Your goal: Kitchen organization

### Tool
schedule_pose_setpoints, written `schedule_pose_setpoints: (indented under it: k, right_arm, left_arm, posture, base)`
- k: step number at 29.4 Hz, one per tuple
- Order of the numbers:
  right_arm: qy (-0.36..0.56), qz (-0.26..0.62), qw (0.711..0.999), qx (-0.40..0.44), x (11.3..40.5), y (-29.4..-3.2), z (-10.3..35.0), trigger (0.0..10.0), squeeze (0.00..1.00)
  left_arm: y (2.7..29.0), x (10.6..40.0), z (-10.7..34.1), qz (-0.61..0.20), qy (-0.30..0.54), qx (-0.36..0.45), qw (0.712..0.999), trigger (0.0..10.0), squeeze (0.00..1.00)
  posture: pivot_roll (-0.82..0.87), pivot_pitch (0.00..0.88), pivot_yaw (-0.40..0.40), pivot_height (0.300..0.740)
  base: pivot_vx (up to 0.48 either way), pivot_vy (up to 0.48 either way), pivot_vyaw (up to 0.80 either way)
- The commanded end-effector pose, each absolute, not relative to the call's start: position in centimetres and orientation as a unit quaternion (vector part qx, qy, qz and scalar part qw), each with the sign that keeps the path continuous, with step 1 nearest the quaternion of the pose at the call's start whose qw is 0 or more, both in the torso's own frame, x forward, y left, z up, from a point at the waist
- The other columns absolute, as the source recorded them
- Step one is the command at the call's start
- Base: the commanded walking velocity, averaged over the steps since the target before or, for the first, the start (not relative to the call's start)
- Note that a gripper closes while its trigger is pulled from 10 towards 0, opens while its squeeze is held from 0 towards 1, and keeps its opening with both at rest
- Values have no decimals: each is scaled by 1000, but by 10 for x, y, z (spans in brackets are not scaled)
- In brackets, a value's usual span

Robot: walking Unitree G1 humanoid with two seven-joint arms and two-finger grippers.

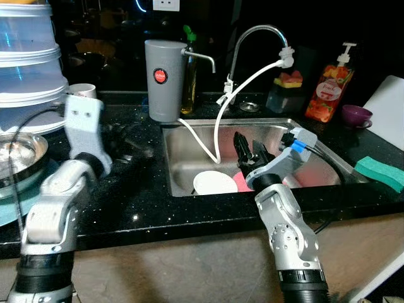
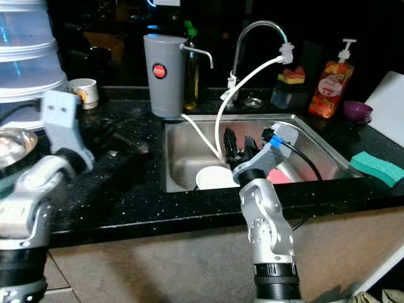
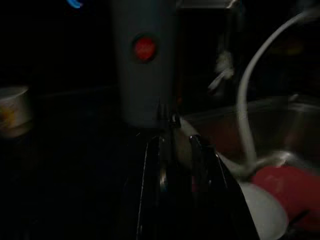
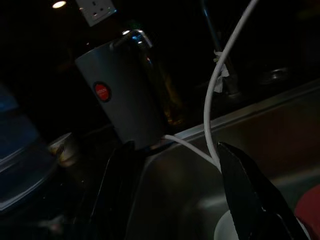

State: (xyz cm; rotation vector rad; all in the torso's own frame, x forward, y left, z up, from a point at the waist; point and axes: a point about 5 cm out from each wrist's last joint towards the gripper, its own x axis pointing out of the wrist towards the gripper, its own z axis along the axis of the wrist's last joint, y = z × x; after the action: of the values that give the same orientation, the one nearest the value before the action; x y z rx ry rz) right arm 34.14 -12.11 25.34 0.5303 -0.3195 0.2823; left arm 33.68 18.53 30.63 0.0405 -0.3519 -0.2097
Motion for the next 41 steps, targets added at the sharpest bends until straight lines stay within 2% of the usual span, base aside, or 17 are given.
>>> schedule_pose_setpoints:
  k: [1,2,3,6,7,8,9,11,15,25,27,35,39,41]
  right_arm:
    - [-157,180,932,273,336,-115,259,10000,0]
    - [-155,224,914,300,330,-110,264,10000,0]
    - [-160,245,910,293,326,-108,267,10000,0]
    - [-165,251,911,284,323,-107,268,10000,0]
    - [-176,252,927,215,321,-104,267,10000,0]
    - [-176,252,927,215,321,-104,267,10000,0]
    - [-186,260,935,152,317,-98,267,10000,0]
    - [-207,297,930,65,307,-83,269,10000,0]
    - [-213,320,923,25,302,-74,269,10000,0]
    - [-196,350,916,9,297,-72,262,10000,0]
    - [-183,328,927,-21,303,-69,256,10000,0]
    - [-130,276,951,-50,324,-67,235,10000,0]
    - [-97,191,975,-50,352,-73,226,10000,0]
    - [-96,178,978,-46,356,-73,226,10000,0]
  left_arm:
    - [173,338,314,-138,-193,9,971,10000,0]
    - [161,341,319,-173,-198,-11,965,10000,0]
    - [152,344,321,-198,-196,-28,960,10000,0]
    - [147,346,322,-212,-193,-38,957,10000,0]
    - [143,348,322,-221,-188,-41,956,10000,0]
    - [143,348,322,-221,-188,-41,956,10000,0]
    - [140,351,321,-227,-180,-42,956,10000,0]
    - [130,354,318,-256,-160,-48,952,10000,0]
    - [121,359,316,-282,-152,-50,946,10000,0]
    - [112,369,318,-303,-145,-40,941,10000,0]
    - [110,370,319,-308,-146,-41,939,10000,0]
    - [105,374,316,-310,-142,-41,939,10000,0]
    - [102,377,319,-311,-145,-45,938,10000,0]
    - [101,377,320,-312,-146,-46,938,10000,0]
  posture:
    - [136,68,-57,740]
    - [131,67,-54,740]
    - [128,68,-52,740]
    - [125,67,-49,740]
    - [119,68,-44,740]
    - [119,68,-44,740]
    - [114,68,-39,740]
    - [109,68,-35,740]
    - [105,68,-32,740]
    - [109,71,-29,740]
    - [108,72,-24,740]
    - [109,74,-20,740]
    - [111,74,-22,740]
    - [111,74,-22,740]
  base:
    - [0,0,0]
    - [0,0,0]
    - [0,0,0]
    - [0,0,0]
    - [0,0,0]
    - [0,0,0]
    - [0,0,0]
    - [0,0,0]
    - [0,0,0]
    - [0,0,0]
    - [0,0,0]
    - [0,0,0]
    - [0,0,0]
    - [0,0,0]
